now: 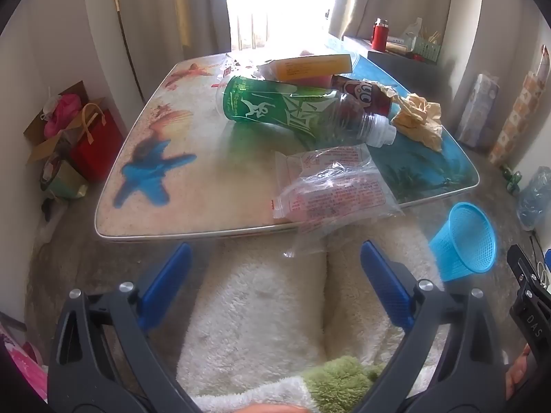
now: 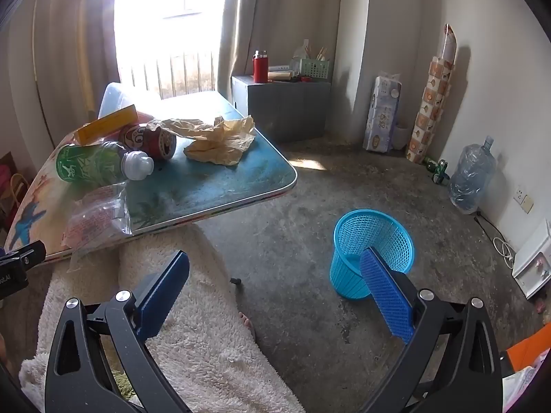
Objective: Collect trash
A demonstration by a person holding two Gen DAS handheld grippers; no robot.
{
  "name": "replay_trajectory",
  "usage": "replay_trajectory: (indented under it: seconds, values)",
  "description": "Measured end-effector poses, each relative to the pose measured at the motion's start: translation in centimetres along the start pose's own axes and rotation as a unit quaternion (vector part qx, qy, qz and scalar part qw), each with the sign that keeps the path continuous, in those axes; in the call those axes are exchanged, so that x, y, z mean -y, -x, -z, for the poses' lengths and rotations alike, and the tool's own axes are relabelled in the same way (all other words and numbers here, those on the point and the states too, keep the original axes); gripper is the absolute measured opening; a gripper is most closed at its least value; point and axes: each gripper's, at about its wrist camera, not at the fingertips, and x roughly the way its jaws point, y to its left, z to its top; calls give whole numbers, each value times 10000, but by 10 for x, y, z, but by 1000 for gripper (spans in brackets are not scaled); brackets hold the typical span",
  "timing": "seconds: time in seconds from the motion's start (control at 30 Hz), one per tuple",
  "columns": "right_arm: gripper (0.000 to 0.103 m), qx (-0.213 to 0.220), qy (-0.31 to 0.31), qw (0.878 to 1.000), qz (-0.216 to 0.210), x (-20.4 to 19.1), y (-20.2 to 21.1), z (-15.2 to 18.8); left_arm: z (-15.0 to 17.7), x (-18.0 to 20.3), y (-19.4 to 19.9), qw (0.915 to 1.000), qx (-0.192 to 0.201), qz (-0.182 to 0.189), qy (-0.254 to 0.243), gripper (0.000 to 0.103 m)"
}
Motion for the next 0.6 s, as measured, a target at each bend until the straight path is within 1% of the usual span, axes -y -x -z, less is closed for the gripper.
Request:
replay_trajectory:
  seconds: [0.33, 0.4, 0.6]
  values:
    - [97, 8, -5, 10000, -4, 0, 1, -1, -2, -2, -3, 10000, 10, 28, 19, 94]
    - [97, 2, -13, 10000, -1, 1, 1, -1, -1, 1, 5, 10000, 35, 20, 7, 95]
    - [97, 19, -15, 10000, -8, 1, 1, -1, 0, 1, 1, 10000, 52, 24, -18, 95]
